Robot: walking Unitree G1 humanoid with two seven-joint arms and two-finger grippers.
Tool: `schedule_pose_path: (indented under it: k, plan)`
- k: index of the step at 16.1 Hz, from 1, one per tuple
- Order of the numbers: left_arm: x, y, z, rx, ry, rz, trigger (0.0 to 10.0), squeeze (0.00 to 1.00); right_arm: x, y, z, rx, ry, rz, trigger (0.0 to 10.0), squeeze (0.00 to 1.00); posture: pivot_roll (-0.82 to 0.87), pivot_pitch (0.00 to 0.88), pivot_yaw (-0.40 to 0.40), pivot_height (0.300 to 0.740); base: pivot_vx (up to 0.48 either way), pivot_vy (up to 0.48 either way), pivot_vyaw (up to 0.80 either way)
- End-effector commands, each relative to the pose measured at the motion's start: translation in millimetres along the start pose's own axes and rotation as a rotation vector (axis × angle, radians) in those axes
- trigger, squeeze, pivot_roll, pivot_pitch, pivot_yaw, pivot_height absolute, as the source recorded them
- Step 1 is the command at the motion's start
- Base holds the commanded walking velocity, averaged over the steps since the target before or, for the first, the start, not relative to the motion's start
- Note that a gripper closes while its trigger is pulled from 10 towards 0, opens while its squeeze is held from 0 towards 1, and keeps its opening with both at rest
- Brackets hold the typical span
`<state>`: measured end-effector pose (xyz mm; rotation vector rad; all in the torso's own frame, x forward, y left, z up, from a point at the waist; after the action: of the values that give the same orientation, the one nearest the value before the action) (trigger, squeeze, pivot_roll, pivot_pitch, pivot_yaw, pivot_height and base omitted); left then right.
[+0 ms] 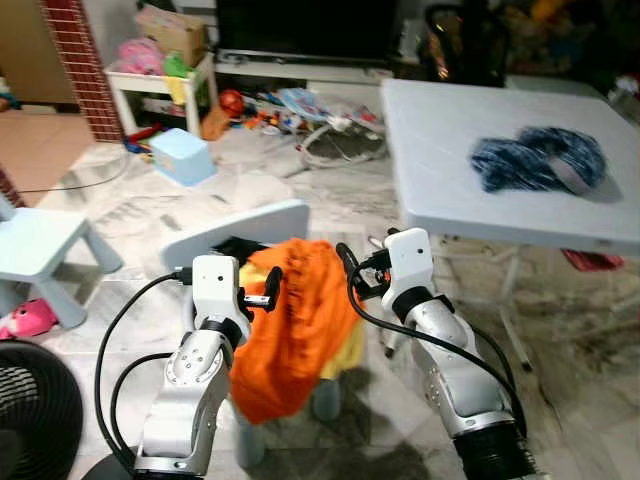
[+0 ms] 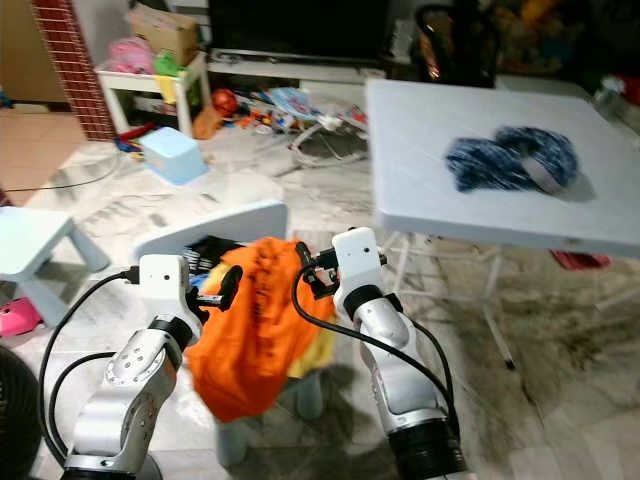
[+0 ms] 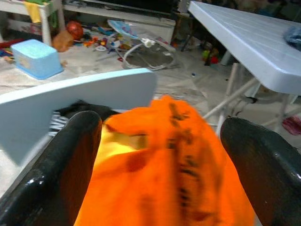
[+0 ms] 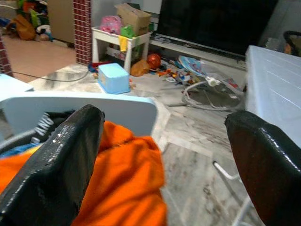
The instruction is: Hang hanger
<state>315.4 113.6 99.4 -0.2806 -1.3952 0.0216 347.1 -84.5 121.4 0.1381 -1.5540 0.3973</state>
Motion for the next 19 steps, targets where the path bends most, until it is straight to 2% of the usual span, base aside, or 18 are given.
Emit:
schedule_pose_path:
  k: [1,9,19]
  plan:
    - [1.5,-1.8,-0.2,-0.009,-0.002,0.001,10.0,0.0,0.9,-1.6,0.1,0.0,-0.002,0.001,10.0,0.0,-0.05,0.006,-0.064,0.74,0.0,-0.296,0.0]
    - [1.8,-2.5,-0.4,-0.013,-0.007,0.004,10.0,0.0,0.4,-1.3,0.3,0.005,0.0,0.007,10.0,0.0,-0.05,0.006,-0.063,0.74,0.0,-0.308,0.0]
    - [6.6,12.2,2.3,0.077,-0.042,0.028,10.0,0.0,-0.9,-7.5,3.3,0.001,0.005,0.024,10.0,0.0,-0.06,0.006,-0.063,0.74,0.0,0.0,0.0]
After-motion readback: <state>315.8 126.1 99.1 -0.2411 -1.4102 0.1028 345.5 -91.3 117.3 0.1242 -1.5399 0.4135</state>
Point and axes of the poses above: a point about 5 cm out from each wrist's last joint towards the gripper, its own z axis pointing back from the gripper into the wrist, its own x axis along the axis of the wrist's last joint, y = z × x, the point moved 4 cm from there along -z, pointing out of the wrist towards the gripper, and after that the axes turned 4 degrees about z, right-handed, at the moved point
